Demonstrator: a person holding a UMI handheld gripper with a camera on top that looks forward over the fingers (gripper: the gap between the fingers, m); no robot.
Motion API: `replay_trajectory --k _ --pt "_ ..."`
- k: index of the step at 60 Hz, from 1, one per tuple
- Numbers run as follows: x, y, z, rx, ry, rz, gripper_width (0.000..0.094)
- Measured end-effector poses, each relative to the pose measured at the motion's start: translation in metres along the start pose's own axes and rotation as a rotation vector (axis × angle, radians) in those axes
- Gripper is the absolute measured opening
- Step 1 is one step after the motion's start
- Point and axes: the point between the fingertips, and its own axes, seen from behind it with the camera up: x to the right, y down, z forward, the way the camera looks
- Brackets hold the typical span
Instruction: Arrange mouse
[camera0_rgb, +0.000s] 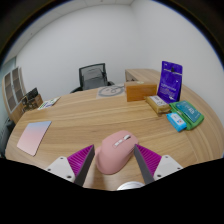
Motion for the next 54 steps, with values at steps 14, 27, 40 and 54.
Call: replay_trajectory --k 14,27,40,54 --pt "-0.020 -0.012 0.042 -0.022 -0.064 -0.056 0.0831" --pt "-0.024 -0.020 0.059 -0.007 -0.063 -0.104 0.0827" --pt "-0.024 -0.021 0.065 -0.003 -0.028 -0.148 0.0666" --pt "-0.020 -0.020 0.068 -0.027 0.077 -0.114 0.0452"
